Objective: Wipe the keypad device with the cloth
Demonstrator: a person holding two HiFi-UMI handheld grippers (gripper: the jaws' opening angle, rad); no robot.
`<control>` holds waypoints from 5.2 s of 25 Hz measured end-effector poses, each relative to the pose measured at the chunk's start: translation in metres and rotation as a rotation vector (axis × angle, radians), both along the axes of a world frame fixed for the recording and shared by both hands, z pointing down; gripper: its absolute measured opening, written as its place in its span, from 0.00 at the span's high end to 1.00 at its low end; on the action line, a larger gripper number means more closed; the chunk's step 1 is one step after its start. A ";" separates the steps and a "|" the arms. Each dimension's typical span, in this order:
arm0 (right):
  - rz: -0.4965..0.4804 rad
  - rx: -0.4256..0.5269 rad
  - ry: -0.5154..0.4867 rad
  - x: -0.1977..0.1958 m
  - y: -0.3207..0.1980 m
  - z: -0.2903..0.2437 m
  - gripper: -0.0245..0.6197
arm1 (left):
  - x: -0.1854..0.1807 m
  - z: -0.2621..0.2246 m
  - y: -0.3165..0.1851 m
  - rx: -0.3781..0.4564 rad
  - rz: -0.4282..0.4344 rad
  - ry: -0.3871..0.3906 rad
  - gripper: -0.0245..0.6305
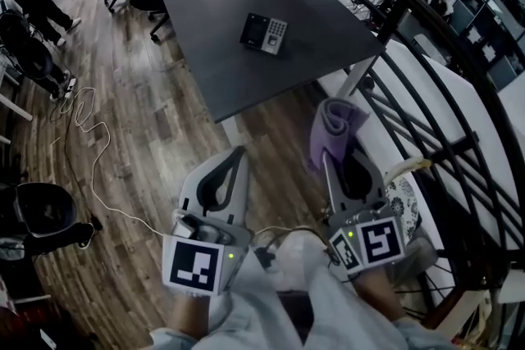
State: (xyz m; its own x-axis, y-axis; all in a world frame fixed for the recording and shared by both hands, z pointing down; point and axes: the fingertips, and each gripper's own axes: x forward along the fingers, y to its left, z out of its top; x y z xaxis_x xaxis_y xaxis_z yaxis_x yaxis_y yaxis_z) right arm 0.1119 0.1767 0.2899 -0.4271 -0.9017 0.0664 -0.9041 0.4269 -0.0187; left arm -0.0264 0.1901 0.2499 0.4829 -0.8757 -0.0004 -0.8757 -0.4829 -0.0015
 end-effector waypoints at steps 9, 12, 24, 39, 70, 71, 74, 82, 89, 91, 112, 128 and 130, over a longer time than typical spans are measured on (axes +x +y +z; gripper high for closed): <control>-0.022 0.004 0.027 -0.012 0.001 -0.002 0.83 | -0.016 -0.002 -0.005 0.008 -0.029 0.027 0.95; -0.015 0.001 0.028 -0.010 0.001 -0.002 0.83 | -0.015 -0.004 -0.005 0.014 -0.024 0.023 0.95; -0.007 0.007 0.055 -0.006 -0.005 -0.003 0.83 | -0.028 -0.003 -0.005 0.009 -0.054 0.036 0.95; -0.081 0.006 0.045 -0.024 -0.059 0.002 0.83 | -0.044 -0.007 -0.052 0.039 -0.128 0.011 0.95; -0.176 -0.043 0.023 0.000 -0.262 0.011 0.83 | -0.017 -0.008 -0.234 -0.022 -0.221 -0.006 0.95; -0.177 -0.048 0.023 0.002 -0.268 0.012 0.83 | -0.015 -0.007 -0.240 -0.024 -0.221 -0.007 0.95; -0.174 -0.059 0.024 0.008 -0.285 0.015 0.83 | -0.012 -0.005 -0.255 -0.034 -0.226 -0.008 0.95; -0.165 -0.080 0.031 0.027 -0.314 0.027 0.83 | -0.002 0.000 -0.280 -0.049 -0.234 -0.019 0.95; -0.150 -0.081 0.032 0.036 -0.316 0.031 0.83 | 0.009 -0.003 -0.283 -0.028 -0.213 -0.025 0.95; -0.143 -0.087 0.028 0.038 -0.316 0.032 0.83 | 0.012 -0.004 -0.284 -0.031 -0.207 -0.030 0.95; -0.034 -0.180 0.066 0.015 -0.364 0.060 0.83 | -0.020 0.013 -0.340 -0.089 -0.142 -0.020 0.95; 0.122 -0.252 0.105 0.006 -0.408 0.099 0.83 | -0.046 0.026 -0.387 -0.125 -0.057 -0.010 0.95; 0.147 -0.268 0.113 0.005 -0.413 0.105 0.83 | -0.050 0.028 -0.391 -0.131 -0.048 -0.006 0.95</control>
